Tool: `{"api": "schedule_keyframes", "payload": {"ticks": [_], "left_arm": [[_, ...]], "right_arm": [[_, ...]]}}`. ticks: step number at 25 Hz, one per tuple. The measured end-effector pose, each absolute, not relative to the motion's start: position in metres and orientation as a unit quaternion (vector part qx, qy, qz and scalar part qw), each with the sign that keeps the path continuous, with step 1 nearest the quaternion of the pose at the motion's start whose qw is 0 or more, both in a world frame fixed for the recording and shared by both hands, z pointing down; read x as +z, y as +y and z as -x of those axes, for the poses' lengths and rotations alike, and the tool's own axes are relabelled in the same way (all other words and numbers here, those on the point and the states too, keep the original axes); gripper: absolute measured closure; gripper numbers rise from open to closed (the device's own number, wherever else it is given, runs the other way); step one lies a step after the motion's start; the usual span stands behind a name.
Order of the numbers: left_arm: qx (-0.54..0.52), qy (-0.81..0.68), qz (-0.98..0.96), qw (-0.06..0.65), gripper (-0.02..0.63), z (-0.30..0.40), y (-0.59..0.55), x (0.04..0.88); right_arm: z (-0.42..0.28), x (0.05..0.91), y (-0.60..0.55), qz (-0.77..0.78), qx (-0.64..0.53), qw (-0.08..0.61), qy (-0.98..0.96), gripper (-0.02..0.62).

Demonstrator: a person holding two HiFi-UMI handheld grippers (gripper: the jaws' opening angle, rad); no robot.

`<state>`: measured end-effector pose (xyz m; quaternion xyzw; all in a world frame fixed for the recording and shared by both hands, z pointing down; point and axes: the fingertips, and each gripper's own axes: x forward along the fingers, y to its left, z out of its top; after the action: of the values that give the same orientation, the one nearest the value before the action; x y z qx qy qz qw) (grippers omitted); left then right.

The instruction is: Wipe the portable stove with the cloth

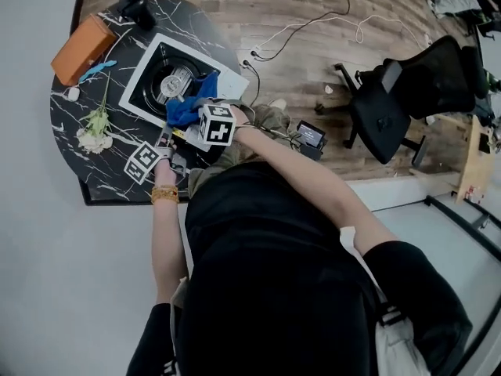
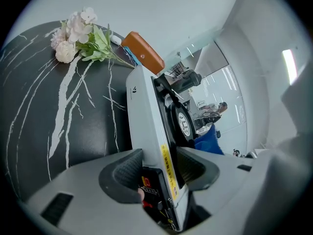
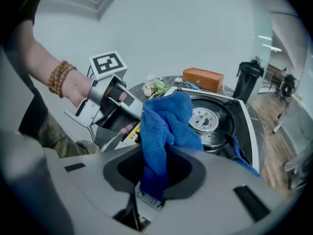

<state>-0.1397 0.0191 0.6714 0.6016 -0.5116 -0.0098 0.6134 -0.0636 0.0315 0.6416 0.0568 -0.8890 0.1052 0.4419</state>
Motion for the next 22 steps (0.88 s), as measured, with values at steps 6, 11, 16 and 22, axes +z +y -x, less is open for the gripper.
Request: {"api": "schedule_keyframes", "payload": {"ticks": [6, 11, 16, 22], "left_arm": [[-0.028, -0.515, -0.593, 0.619, 0.387, 0.141, 0.019, 0.673], [-0.042, -0.522, -0.59, 0.615, 0.385, 0.141, 0.019, 0.676], [-0.039, -0.524, -0.587, 0.616, 0.383, 0.14, 0.021, 0.676], [-0.042, -0.52, -0.578, 0.628, 0.382, 0.137, 0.02, 0.676]], "right_arm": [[0.014, 0.577, -0.032, -0.155, 0.26, 0.24, -0.922, 0.514], [-0.029, 0.531, -0.113, -0.209, 0.215, 0.219, -0.929, 0.514], [-0.015, 0.583, -0.13, -0.101, 0.204, 0.396, -0.89, 0.514], [-0.004, 0.646, -0.118, -0.057, 0.236, 0.502, -0.83, 0.522]]}}
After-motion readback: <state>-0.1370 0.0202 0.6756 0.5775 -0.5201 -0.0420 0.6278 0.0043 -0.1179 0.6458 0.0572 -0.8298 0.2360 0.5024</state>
